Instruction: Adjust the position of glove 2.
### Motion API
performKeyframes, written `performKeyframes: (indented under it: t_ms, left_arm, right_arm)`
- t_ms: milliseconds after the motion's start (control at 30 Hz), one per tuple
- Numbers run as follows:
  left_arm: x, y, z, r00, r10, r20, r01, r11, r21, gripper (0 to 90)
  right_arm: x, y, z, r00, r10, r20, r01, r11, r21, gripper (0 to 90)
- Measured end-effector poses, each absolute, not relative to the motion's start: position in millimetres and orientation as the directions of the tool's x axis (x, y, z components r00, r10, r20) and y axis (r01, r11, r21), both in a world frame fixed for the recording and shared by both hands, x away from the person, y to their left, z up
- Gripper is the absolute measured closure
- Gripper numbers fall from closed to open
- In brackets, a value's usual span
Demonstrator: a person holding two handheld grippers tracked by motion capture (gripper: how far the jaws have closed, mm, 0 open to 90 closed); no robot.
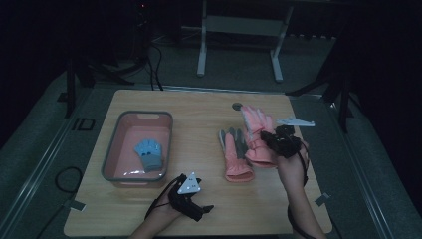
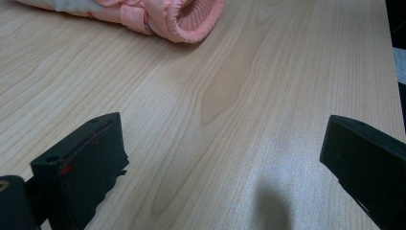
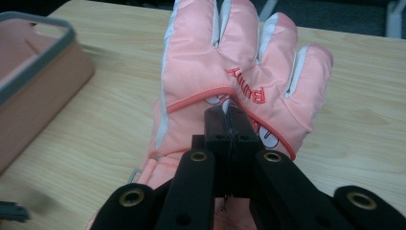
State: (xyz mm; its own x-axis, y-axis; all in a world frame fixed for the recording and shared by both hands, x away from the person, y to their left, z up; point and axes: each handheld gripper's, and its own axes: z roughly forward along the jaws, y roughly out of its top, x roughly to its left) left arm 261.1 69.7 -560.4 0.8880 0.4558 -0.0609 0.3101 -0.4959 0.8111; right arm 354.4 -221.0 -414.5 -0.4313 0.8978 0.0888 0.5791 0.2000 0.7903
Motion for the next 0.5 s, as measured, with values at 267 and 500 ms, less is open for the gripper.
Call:
performKeyframes:
  t_ms: [267, 500]
  left_arm:
    - [260.4, 69.5, -560.0, 0.889, 0.454, -0.064, 0.312, -0.497, 0.81, 1.8]
    - [260.7, 69.7, -560.1, 0.888, 0.456, -0.067, 0.314, -0.494, 0.811, 1.8]
  right_arm:
    - [356.8, -184.9, -444.2, -0.422, 0.903, 0.084, 0.62, 0.219, 0.754, 89.2]
    - [361.3, -178.6, -470.5, -0.388, 0.918, 0.086, 0.658, 0.21, 0.723, 88.9]
